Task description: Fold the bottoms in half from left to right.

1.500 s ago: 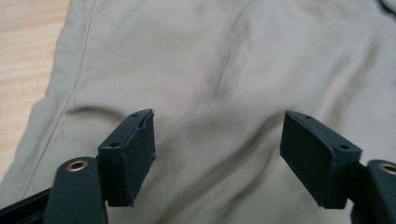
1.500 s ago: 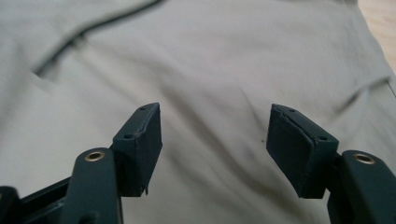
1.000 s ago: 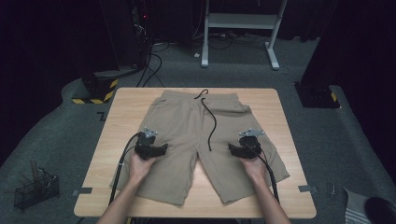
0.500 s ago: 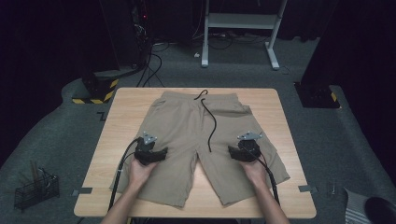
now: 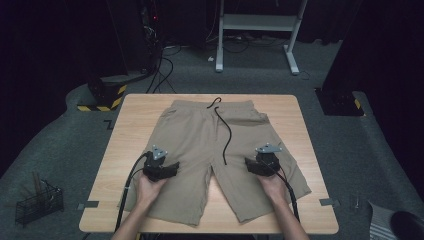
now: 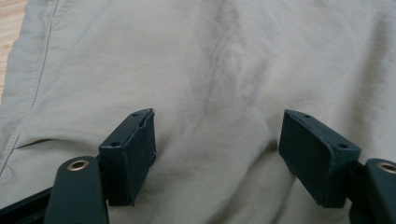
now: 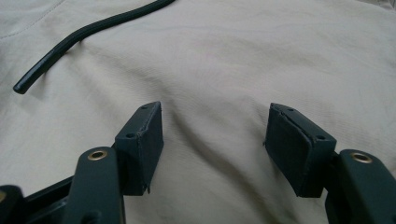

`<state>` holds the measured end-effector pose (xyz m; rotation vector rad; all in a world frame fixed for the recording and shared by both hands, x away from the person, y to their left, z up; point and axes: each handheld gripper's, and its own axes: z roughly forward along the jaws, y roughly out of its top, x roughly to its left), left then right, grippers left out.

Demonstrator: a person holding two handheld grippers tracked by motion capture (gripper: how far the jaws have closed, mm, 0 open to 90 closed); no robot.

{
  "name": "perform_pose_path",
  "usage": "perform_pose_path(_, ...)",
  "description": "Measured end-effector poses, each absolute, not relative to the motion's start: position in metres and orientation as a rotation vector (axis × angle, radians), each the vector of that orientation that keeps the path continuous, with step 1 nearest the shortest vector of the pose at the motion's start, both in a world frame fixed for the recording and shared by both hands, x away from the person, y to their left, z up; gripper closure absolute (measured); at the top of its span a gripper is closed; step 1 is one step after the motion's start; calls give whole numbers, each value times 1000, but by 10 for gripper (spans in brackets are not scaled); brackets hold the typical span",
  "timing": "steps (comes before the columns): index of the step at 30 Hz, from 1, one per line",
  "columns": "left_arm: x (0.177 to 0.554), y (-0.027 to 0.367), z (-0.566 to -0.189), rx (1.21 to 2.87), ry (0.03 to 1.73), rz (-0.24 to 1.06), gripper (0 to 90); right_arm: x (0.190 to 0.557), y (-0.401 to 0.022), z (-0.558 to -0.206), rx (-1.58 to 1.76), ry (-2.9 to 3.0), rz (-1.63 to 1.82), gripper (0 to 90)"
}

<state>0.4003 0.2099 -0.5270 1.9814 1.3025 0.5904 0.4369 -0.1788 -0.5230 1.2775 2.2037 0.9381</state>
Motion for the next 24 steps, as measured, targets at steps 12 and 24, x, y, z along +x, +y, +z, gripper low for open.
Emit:
perform_pose_path(12,379,214,-520,2003,1325,584,262,424,-181,-523,1270,2210,939,368)
perform_pose_path(24,323,282,-507,1850,1506,666,259,424,-181,-523,1272,2210,939,368)
